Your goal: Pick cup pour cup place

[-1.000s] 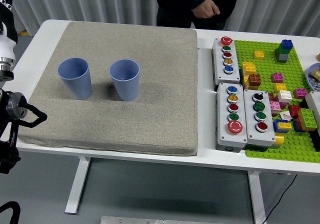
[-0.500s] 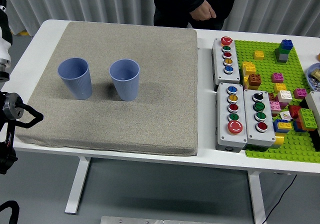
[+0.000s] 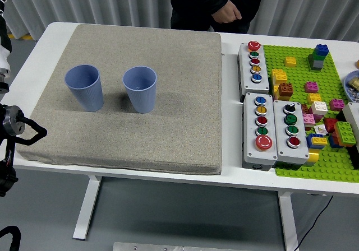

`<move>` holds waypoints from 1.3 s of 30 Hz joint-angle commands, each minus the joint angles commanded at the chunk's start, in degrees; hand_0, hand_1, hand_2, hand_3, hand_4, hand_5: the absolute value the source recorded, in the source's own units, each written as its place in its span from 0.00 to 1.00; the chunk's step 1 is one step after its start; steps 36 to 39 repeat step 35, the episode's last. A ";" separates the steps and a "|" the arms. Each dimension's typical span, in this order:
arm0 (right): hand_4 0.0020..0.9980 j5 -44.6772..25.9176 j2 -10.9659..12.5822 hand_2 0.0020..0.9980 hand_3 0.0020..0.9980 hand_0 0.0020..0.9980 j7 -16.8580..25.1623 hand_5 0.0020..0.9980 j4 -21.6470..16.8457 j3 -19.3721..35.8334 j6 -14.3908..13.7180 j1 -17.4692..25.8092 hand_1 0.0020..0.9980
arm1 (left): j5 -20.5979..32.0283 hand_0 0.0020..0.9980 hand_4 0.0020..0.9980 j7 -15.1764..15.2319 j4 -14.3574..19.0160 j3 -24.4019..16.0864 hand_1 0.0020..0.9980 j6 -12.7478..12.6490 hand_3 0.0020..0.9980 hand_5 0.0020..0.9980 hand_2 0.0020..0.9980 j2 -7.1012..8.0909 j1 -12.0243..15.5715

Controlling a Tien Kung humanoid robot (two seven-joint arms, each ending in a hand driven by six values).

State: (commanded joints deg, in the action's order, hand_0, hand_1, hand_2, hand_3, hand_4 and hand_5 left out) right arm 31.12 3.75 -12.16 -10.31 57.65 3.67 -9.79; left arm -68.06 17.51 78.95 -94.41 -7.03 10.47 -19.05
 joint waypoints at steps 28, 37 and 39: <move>0.43 -0.07 0.03 0.69 0.64 0.68 0.01 0.17 0.00 -0.03 -0.08 -0.07 0.68 | -0.21 0.80 0.81 -0.59 0.39 -0.99 0.80 -0.18 0.90 1.00 0.89 -0.23 0.14; 0.43 -0.14 0.09 0.69 0.64 0.68 0.04 0.17 0.00 -0.01 -0.09 -0.17 0.68 | 0.06 0.79 0.80 -0.38 0.37 -1.38 0.79 -0.33 0.89 1.00 0.89 -0.42 0.13; 0.43 -0.14 0.09 0.69 0.64 0.68 0.04 0.17 0.00 -0.01 -0.09 -0.17 0.68 | 0.06 0.79 0.80 -0.38 0.37 -1.38 0.79 -0.33 0.89 1.00 0.89 -0.42 0.13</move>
